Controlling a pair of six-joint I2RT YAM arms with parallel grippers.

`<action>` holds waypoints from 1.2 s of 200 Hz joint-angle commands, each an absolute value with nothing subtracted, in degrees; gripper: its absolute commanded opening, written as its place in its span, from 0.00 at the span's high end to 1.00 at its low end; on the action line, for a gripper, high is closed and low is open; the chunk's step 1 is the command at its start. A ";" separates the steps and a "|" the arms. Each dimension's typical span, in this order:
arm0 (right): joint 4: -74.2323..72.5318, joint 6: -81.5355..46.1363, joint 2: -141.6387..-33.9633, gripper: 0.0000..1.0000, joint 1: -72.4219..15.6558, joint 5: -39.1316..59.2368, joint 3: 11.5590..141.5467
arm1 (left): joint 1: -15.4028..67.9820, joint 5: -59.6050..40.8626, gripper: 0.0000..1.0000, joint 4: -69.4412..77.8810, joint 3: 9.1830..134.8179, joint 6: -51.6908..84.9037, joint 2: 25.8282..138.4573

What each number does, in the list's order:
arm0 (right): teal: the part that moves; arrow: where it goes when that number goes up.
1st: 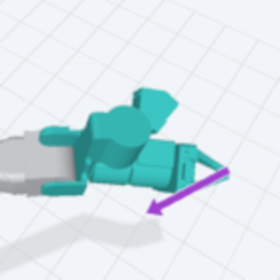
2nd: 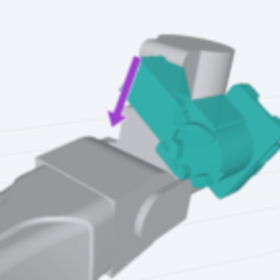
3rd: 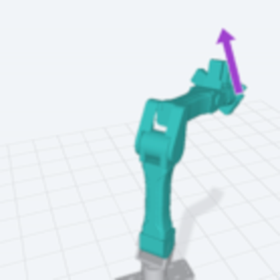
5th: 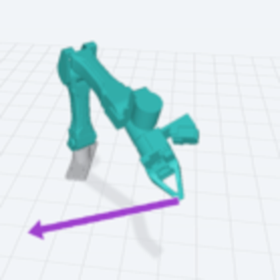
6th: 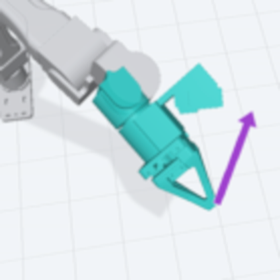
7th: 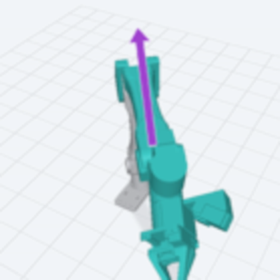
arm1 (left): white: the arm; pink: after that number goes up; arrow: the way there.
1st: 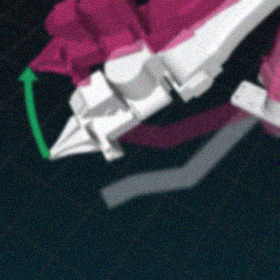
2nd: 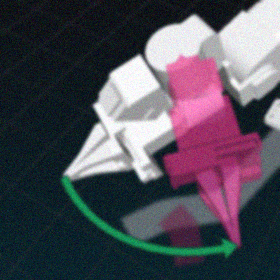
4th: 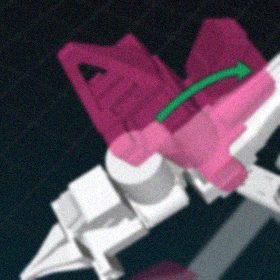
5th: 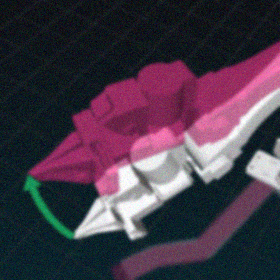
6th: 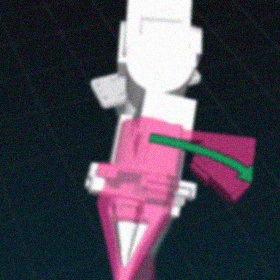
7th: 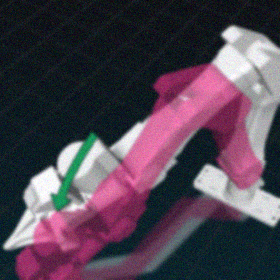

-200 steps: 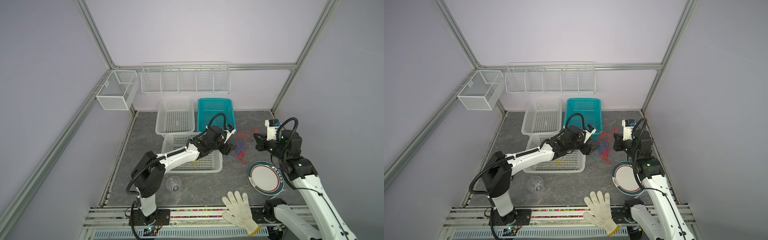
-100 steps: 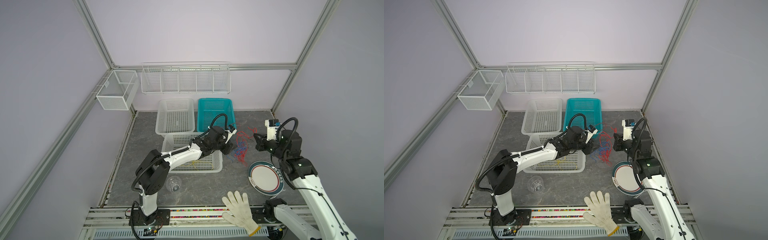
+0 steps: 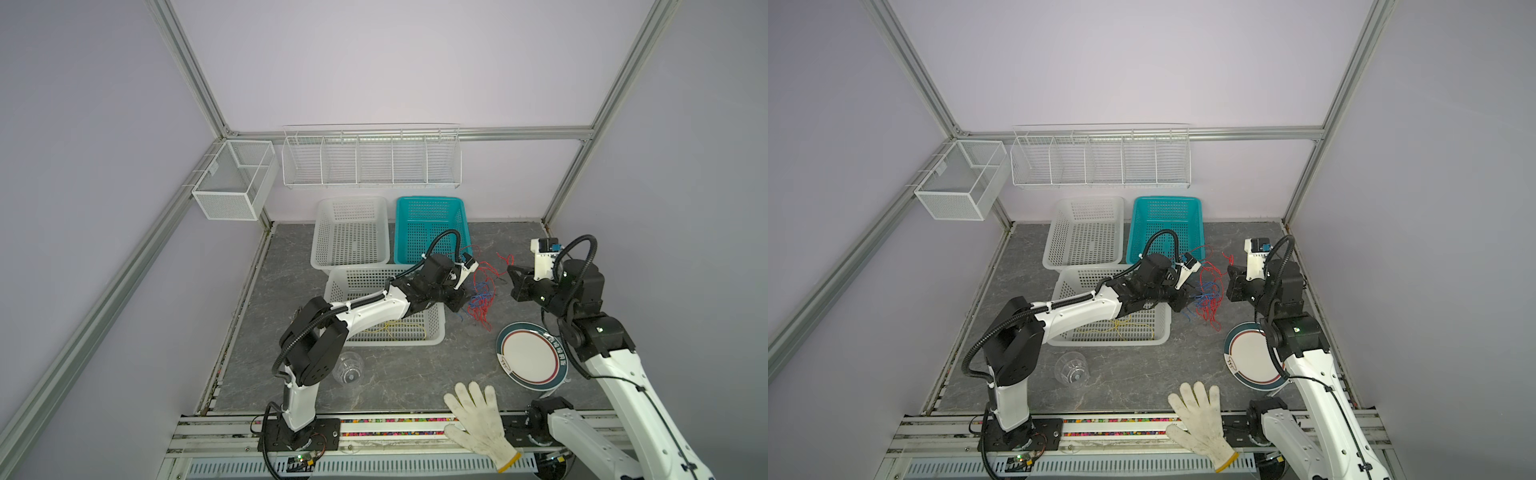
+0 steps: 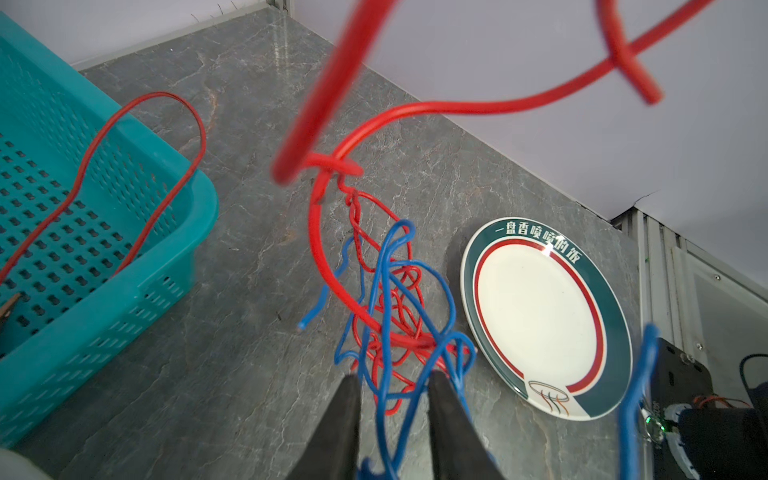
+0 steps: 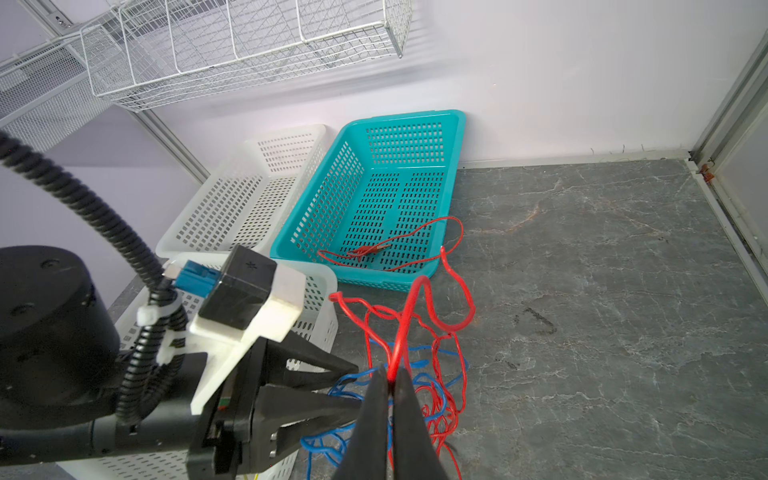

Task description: Untangle the cables

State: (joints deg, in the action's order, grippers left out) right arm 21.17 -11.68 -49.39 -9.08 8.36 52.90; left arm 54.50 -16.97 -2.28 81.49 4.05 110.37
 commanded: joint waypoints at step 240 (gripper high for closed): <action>22.09 -22.88 -81.41 0.93 -7.22 -18.38 49.60 | 54.84 -16.22 1.00 14.08 68.81 5.01 95.58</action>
State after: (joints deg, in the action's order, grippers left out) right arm 20.12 -21.26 -78.74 -8.19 -15.09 49.08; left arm 54.81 -16.51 9.69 69.80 5.34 99.09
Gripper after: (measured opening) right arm 0.071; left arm 0.049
